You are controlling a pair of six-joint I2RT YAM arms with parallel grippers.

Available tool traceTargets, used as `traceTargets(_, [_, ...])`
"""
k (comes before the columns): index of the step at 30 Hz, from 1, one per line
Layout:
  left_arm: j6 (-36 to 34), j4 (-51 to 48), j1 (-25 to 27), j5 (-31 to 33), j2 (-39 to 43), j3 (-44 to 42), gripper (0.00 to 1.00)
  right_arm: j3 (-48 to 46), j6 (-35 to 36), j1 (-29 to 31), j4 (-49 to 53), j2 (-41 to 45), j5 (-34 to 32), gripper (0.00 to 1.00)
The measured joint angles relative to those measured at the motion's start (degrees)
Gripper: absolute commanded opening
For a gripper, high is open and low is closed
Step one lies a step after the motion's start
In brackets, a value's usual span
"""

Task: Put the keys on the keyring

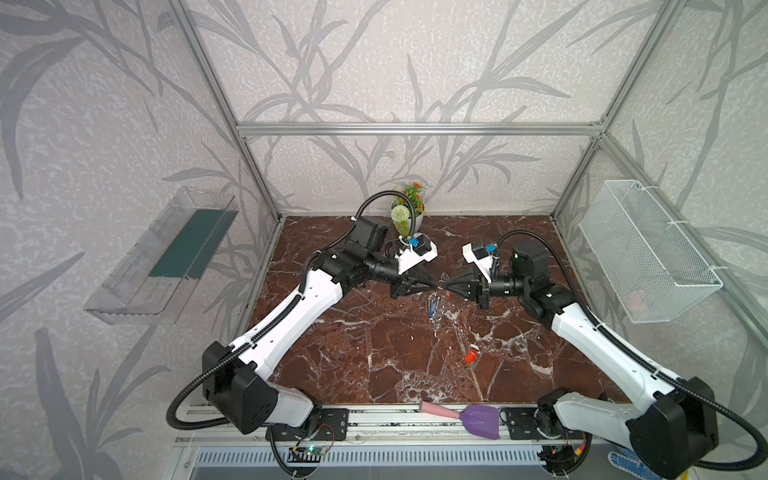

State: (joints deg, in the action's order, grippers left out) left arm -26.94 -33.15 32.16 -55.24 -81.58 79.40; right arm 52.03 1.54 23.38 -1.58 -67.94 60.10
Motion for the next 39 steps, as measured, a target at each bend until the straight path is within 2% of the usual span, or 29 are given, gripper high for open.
traceTargets(3, [-0.1, 0.0, 0.4, -0.1, -0.2, 0.4, 0.32, 0.0, -0.1, 0.2, -0.2, -0.3, 0.0, 0.0])
traceTargets(8, [-0.3, -0.3, 1.3, -0.2, -0.9, 0.6, 0.29, 0.0, -0.6, 0.3, -0.8, -0.3, 0.0, 0.0])
traceTargets(27, [-0.4, -2.0, 2.0, 0.9, -1.9, 1.7, 0.0, 0.0, -0.9, 0.6, -1.1, -0.3, 1.5, 0.0])
traceTargets(33, [-0.3, -2.3, 2.0, 1.0, -1.9, 1.9, 0.0, 0.0, -0.8, 0.6, -1.2, -0.3, 1.5, 0.0])
traceTargets(34, [0.0, -2.2, 2.0, 1.1, -1.8, 1.9, 0.0, 0.0, -0.8, 0.6, -1.2, -0.3, 1.5, 0.05])
traceTargets(36, [1.4, -1.0, 2.0, 1.4, -1.6, 1.5, 0.0, 0.0, -1.1, 0.6, -1.5, -0.3, 1.2, 0.22])
traceTargets(39, [4.3, 3.6, 2.1, 2.4, -0.1, -1.4, 0.0, 0.0, -2.8, 0.2, -2.8, -0.3, 1.0, 0.38])
